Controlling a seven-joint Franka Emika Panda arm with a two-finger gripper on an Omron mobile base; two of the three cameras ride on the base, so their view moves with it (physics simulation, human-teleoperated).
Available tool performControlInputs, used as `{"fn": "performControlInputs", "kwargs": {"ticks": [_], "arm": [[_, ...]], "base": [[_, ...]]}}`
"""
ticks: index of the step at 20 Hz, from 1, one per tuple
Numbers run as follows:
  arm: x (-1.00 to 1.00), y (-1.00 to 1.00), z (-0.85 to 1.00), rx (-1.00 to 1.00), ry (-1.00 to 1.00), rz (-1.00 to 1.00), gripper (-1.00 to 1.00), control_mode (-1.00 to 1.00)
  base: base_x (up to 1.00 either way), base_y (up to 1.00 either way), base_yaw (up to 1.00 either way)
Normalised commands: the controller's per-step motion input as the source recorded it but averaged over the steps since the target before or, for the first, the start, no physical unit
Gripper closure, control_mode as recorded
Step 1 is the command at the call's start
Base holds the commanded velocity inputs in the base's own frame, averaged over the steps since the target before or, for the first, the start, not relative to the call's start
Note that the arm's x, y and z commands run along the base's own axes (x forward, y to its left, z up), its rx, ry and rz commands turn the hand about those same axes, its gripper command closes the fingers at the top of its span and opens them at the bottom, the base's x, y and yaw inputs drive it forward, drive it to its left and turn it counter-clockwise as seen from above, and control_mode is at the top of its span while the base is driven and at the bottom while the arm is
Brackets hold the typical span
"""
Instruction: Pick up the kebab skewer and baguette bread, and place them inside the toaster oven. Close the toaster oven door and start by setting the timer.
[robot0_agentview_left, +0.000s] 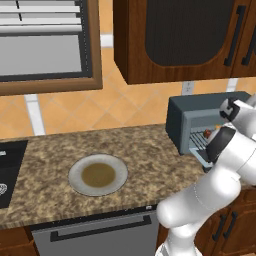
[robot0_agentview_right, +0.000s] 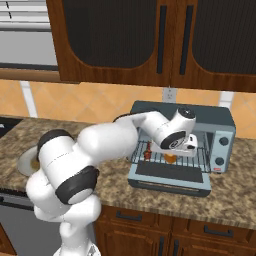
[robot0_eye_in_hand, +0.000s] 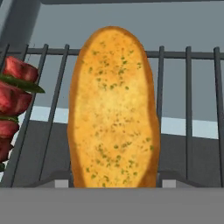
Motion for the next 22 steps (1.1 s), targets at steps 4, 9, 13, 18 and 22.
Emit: {"fn": "performControlInputs", "kwargs": {"ticks": [4,9,13,18,22], "arm": [[0.04,-0.01,-0.26,0.00,0.00,0.00,1.00,-1.00],[0.00,-0.01,-0.27,0.00,0.00,0.00,1.00,-1.00],[-0.22,0.00,-0.26,0.00,0.00,0.00,-1.00,-1.00],[-0.09,0.00,-0.02,0.00,-0.01,0.00,-1.00,-1.00],[0.00,0.08,0.17,0.00,0.00,0.00,-1.00,-1.00]], "base": [[0.00,0.00,0.00],[0.00,0.00,0.00],[0.00,0.00,0.00],[0.00,0.00,0.00],[0.00,0.00,0.00]]}}
